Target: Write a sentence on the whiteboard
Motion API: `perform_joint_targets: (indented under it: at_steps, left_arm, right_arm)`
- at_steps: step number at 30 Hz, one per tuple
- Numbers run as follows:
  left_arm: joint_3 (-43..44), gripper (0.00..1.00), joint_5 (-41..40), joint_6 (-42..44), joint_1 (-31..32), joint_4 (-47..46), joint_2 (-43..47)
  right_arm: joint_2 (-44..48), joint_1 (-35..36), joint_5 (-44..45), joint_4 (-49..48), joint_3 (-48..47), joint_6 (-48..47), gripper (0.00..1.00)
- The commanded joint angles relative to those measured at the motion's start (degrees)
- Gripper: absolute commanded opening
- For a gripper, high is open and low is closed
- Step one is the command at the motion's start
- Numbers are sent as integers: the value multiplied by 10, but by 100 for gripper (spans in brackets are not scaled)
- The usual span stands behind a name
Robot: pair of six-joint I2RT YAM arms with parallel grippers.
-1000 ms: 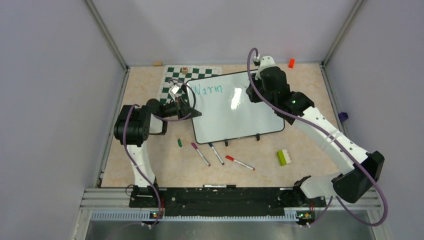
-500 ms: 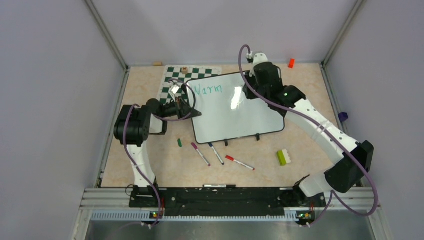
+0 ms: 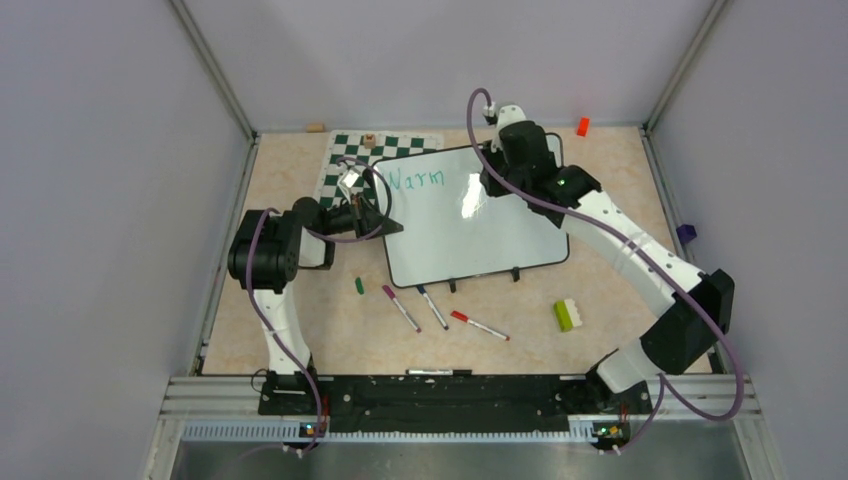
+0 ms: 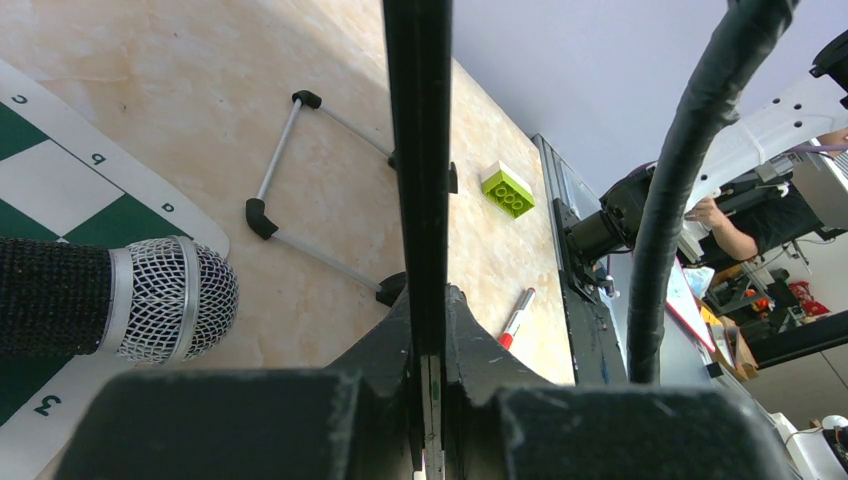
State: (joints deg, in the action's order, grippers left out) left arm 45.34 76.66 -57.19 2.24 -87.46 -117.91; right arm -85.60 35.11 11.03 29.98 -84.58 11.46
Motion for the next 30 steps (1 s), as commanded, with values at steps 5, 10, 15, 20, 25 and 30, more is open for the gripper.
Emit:
perform_joint_targets:
  at_steps: [5,10,15,20,25,30]
  left_arm:
    - [17,0,-21,7,-19,-54,2]
    - [16,0,-21,8,-19,-53,2]
    - [16,0,-21,8,-19,-54,2]
    - [15,0,-21,9,-18,-54,3]
    - [14,0,-21,8,-18,-54,2]
    - [16,0,-21,9,-19,-54,2]
  right_arm:
    - [-22,-5,21,1,-41,-9,0]
    - [-29,-4,35,2,-44,-8,0]
    - [-34,-5,40,-1,-44,-10,0]
    - [-43,-4,37,0,-42,-9,0]
    - [-46,-5,31,-1,-41,-9,0]
    - [-46,-5,-3,0,-36,-18,0]
